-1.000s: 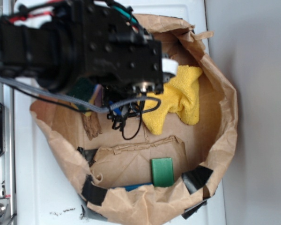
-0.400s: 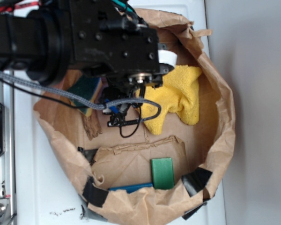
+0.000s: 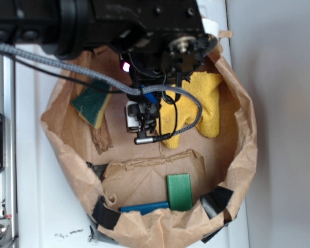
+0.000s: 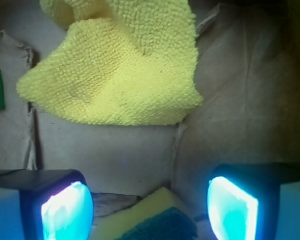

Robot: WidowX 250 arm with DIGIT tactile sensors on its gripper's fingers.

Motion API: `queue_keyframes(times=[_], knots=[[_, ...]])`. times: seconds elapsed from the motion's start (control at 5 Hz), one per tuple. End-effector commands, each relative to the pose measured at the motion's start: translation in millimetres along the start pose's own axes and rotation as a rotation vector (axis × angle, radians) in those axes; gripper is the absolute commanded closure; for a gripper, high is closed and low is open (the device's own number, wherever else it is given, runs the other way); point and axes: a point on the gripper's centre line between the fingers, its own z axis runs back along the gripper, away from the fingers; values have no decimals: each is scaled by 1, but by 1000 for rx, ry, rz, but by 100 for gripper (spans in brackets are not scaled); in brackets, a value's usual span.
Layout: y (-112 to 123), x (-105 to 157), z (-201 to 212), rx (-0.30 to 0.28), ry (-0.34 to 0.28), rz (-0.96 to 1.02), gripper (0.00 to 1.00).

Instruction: Grab the green sponge.

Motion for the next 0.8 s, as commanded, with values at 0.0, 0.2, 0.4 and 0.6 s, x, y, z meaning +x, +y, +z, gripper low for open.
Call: queue_keyframes(times=[0.0,0.2,0.4,0.6], knots=[[33,-23,9,35,-91,108,0],[27,-33,0,37,-251,-72,0],[27,-33,0,37,-251,-72,0],[27,-33,0,37,-251,-72,0]])
